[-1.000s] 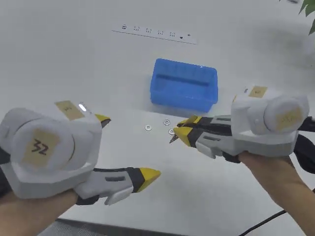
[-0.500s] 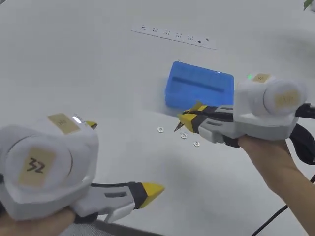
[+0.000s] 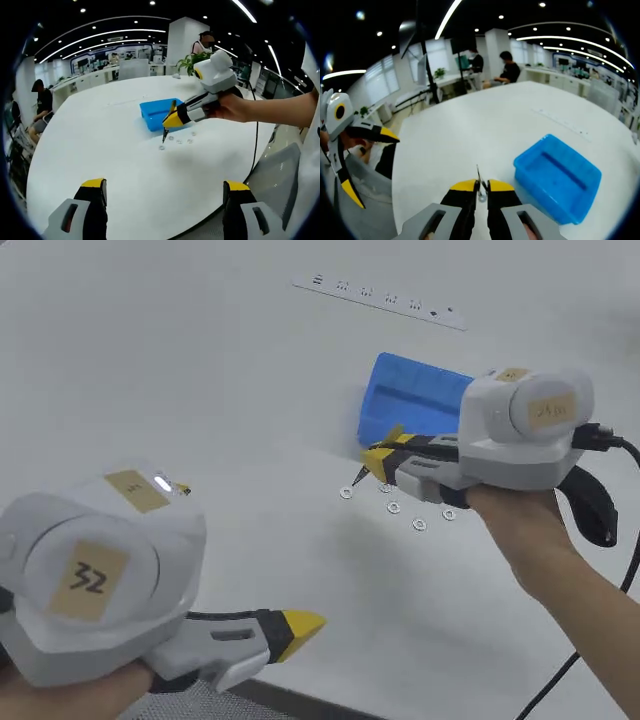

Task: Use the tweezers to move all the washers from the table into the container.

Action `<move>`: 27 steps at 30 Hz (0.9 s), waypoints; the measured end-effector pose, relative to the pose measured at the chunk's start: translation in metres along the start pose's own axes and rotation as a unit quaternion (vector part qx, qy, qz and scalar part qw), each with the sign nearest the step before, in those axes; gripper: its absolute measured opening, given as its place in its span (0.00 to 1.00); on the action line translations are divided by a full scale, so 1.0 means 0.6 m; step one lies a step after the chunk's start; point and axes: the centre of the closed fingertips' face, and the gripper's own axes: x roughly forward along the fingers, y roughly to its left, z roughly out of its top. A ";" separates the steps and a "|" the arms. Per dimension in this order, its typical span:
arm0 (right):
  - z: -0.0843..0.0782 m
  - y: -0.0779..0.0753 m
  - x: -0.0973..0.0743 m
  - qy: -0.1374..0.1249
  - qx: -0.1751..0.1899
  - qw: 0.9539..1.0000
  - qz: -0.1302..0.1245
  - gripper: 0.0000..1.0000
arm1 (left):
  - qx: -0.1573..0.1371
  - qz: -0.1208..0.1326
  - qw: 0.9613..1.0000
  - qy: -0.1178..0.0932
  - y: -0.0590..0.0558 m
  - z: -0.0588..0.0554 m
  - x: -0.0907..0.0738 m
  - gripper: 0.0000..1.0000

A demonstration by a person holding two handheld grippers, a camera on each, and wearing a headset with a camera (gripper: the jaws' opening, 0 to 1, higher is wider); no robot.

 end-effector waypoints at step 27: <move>-0.021 0.012 0.019 0.017 -0.023 1.000 0.002 0.03 | -0.001 0.013 1.000 0.014 0.013 -0.013 -0.004 0.99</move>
